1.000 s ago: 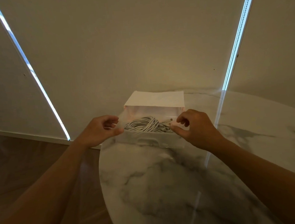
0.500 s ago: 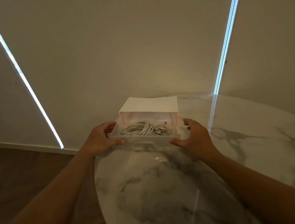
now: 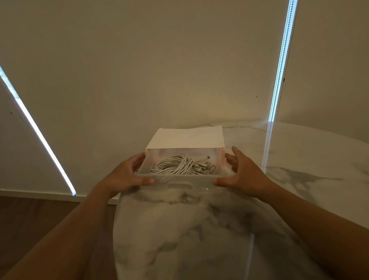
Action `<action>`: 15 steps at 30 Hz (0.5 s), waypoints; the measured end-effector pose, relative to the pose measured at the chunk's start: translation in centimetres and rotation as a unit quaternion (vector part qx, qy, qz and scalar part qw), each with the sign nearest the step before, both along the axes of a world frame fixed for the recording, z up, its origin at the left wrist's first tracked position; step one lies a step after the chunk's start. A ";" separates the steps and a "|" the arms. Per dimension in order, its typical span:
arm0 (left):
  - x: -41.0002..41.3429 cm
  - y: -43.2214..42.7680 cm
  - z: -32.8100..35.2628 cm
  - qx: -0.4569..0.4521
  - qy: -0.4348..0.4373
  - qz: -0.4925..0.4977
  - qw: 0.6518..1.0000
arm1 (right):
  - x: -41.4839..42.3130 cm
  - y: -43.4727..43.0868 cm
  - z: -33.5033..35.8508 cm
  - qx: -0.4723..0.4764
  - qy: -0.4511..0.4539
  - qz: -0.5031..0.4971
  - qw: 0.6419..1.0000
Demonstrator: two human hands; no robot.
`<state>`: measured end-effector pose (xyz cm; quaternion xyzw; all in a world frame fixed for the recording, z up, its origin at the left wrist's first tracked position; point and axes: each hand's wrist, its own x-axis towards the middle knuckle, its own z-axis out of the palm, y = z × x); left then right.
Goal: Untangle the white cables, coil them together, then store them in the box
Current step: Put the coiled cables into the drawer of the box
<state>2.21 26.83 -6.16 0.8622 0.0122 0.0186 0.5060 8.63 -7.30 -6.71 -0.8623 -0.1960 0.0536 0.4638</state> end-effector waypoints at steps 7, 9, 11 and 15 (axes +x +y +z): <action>0.7 -0.3 -0.3 -0.006 -0.040 0.030 0.999 | 0.6 0.1 -0.8 0.044 -0.022 -0.027 0.998; 0.9 -0.3 -0.5 -0.007 -0.058 0.054 0.997 | 0.8 0.2 -0.8 0.059 -0.034 -0.038 0.997; 1.1 -0.2 -0.7 -0.018 -0.069 0.075 0.995 | 1.1 0.4 -0.9 0.069 -0.041 -0.046 0.996; 1.7 -0.3 -1.0 -0.025 -0.081 0.104 0.991 | 1.4 0.7 -0.9 0.103 -0.015 -0.028 0.994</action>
